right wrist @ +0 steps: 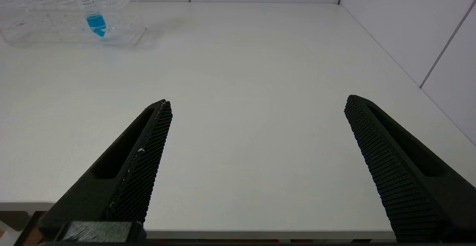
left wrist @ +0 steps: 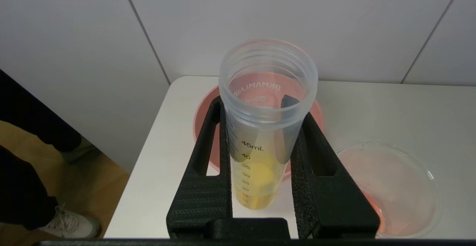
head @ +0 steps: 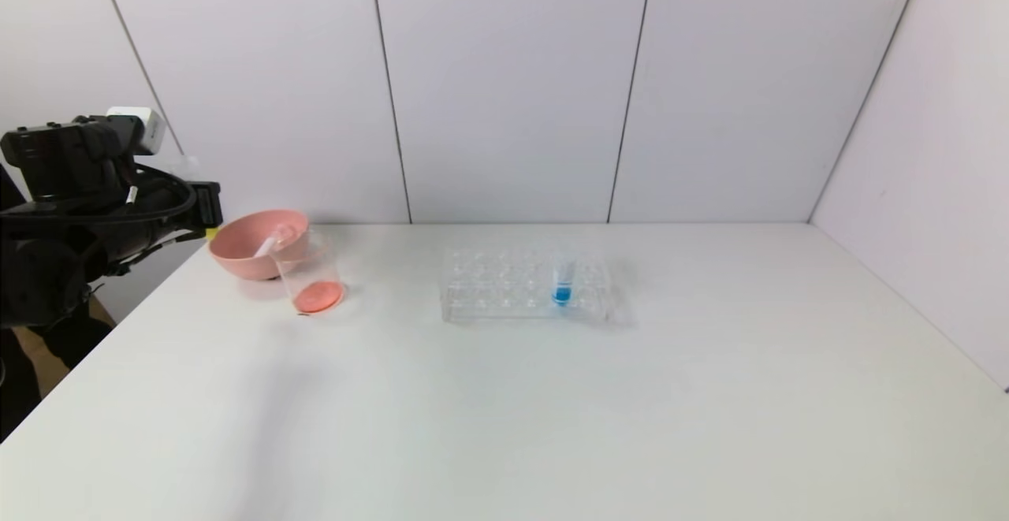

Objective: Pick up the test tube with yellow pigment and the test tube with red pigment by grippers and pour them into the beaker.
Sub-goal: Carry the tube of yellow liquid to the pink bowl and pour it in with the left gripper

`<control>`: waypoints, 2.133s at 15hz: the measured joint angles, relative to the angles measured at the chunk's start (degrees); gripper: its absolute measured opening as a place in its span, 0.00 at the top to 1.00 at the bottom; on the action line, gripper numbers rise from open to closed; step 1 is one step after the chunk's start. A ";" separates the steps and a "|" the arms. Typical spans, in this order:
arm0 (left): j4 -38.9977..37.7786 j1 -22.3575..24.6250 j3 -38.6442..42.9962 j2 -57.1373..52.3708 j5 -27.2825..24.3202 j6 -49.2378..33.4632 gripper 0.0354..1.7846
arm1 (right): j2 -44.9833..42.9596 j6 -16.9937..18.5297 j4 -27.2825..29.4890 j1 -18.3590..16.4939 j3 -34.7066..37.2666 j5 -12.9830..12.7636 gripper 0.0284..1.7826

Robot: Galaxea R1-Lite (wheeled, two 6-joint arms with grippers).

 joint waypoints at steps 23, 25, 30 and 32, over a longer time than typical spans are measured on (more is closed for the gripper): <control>4.69 10.09 -4.30 4.74 -34.94 12.95 0.76 | 0.00 -0.02 0.00 0.00 0.00 -0.02 0.05; 5.94 10.01 -5.01 4.91 -35.06 14.36 0.76 | 0.00 0.00 0.00 0.00 0.00 -0.02 0.05; 6.03 10.07 -6.01 6.45 -39.38 20.18 0.76 | 0.01 -0.02 0.00 0.00 -0.02 0.00 0.05; 6.05 10.06 -5.99 6.81 -40.75 22.04 0.76 | 0.00 -0.02 0.00 0.00 -0.02 -0.02 0.05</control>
